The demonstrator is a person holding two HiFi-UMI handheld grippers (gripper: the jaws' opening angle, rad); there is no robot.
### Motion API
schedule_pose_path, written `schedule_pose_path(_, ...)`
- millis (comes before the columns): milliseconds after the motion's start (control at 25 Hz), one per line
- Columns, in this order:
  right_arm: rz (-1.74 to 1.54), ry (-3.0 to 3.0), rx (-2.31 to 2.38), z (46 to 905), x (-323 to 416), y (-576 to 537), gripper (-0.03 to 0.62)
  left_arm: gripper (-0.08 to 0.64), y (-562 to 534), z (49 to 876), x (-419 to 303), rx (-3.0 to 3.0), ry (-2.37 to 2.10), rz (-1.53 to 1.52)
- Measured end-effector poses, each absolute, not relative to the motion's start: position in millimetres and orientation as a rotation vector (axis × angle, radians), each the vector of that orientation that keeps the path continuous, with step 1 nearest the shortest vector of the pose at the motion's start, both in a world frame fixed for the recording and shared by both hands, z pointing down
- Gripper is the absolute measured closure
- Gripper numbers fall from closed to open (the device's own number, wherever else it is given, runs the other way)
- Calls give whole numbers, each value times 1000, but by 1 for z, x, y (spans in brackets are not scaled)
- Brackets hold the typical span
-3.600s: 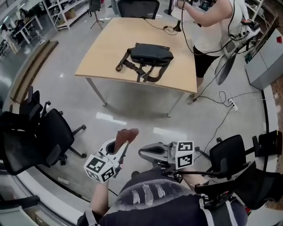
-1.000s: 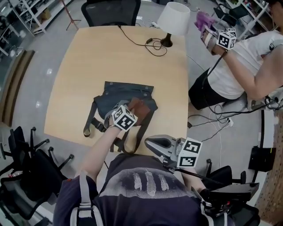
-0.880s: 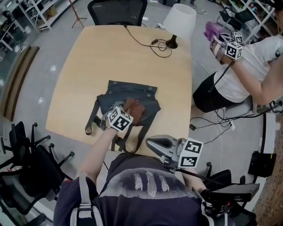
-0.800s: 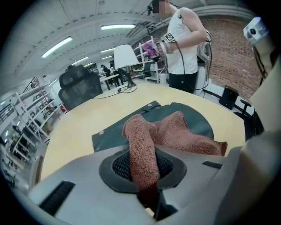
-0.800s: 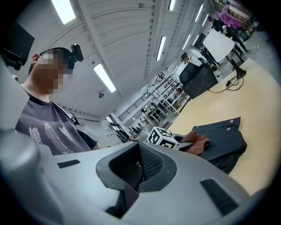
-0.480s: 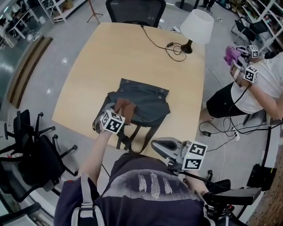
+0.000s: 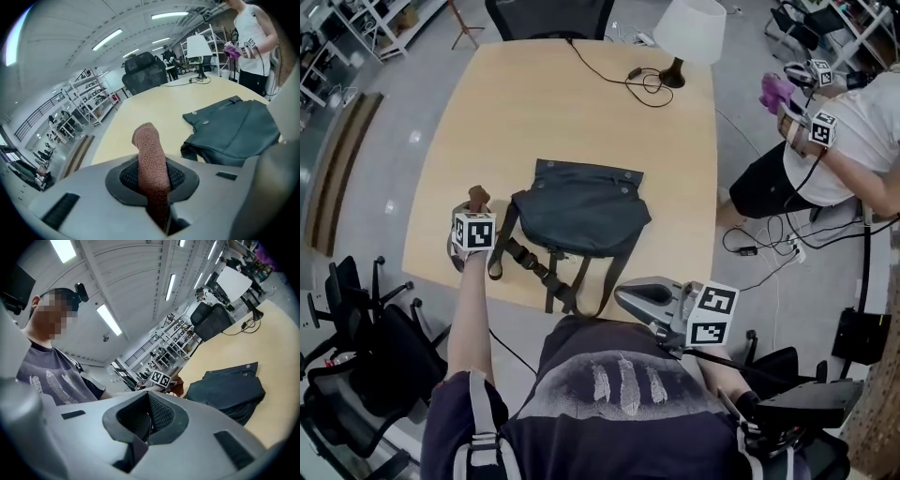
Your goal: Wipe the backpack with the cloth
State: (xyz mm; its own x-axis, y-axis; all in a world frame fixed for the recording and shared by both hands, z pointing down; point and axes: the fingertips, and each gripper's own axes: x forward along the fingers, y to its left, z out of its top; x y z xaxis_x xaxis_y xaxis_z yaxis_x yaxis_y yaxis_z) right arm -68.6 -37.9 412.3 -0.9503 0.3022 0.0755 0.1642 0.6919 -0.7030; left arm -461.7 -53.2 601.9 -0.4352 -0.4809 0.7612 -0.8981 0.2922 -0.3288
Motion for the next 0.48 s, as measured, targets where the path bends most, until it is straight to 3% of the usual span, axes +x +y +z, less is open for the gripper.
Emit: schedule_pose_path(480,1131,-2780,-176,414,-49,-56,591,505,-150,648,-365,1567,-1681,1107)
